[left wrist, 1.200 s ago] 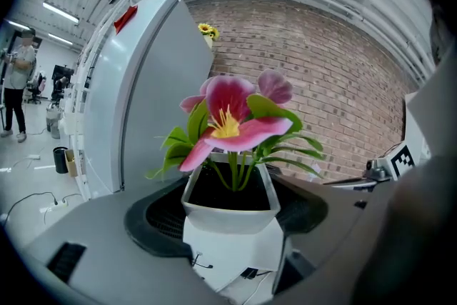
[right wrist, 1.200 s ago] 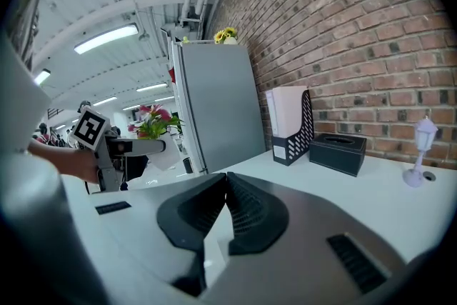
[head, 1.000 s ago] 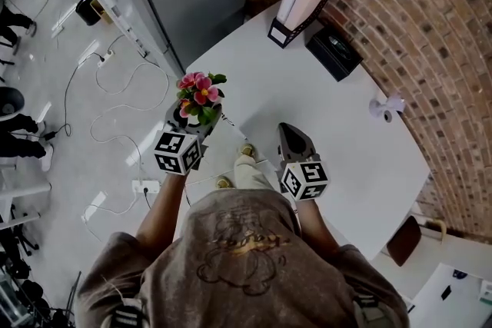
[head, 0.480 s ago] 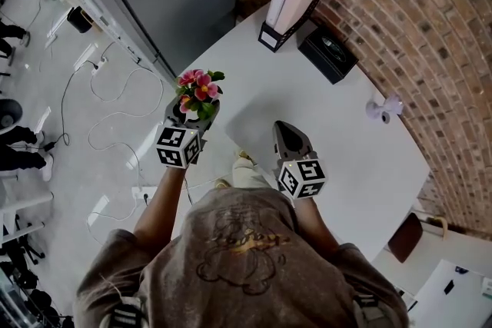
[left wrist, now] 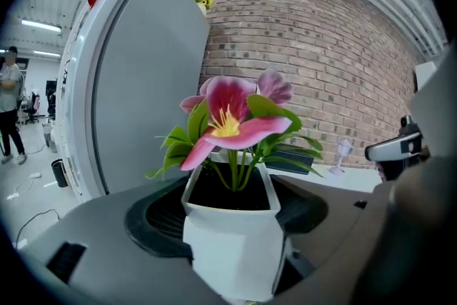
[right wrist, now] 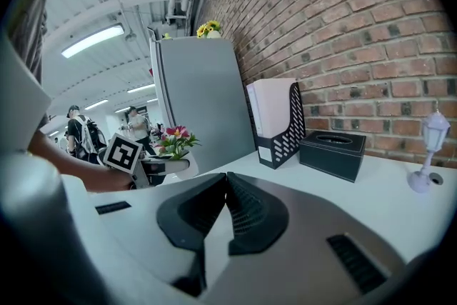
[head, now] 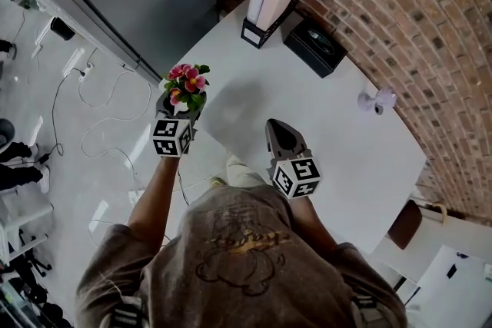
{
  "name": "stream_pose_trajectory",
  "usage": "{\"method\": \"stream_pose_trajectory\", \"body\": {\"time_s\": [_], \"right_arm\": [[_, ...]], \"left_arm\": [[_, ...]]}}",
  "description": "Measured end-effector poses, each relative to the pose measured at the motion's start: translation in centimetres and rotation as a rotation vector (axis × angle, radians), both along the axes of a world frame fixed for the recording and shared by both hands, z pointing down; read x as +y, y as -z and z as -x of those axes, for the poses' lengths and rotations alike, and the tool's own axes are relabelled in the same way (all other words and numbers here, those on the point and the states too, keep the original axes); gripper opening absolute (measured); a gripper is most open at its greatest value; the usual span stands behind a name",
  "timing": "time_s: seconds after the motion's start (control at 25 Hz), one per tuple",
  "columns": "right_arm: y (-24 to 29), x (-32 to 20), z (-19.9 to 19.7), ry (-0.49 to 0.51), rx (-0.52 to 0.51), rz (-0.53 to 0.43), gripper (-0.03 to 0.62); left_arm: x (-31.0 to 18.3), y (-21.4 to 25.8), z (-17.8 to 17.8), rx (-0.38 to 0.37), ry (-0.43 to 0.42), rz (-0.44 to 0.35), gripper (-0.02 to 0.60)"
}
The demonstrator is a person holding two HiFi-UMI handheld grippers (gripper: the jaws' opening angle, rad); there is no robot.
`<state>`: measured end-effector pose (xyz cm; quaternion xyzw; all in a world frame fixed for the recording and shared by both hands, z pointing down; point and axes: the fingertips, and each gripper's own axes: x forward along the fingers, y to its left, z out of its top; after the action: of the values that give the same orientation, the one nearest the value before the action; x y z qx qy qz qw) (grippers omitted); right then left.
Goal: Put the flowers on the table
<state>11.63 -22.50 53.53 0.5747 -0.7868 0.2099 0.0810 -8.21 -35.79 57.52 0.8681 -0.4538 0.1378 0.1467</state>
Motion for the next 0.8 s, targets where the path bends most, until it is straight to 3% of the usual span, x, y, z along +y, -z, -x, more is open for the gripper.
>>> {"method": "stream_pose_trajectory", "body": {"time_s": [0.24,0.8], "right_arm": [[-0.6,-0.3,-0.8,-0.015,-0.003,0.019,0.003],[-1.9,-1.1,-1.3,-0.023,-0.007,0.054,0.003]], "left_arm": [[-1.6,-2.4,-0.3,-0.006,0.027,0.047,0.360],[-4.1,-7.9,-0.3,-0.102,0.035,0.101,0.360]]}}
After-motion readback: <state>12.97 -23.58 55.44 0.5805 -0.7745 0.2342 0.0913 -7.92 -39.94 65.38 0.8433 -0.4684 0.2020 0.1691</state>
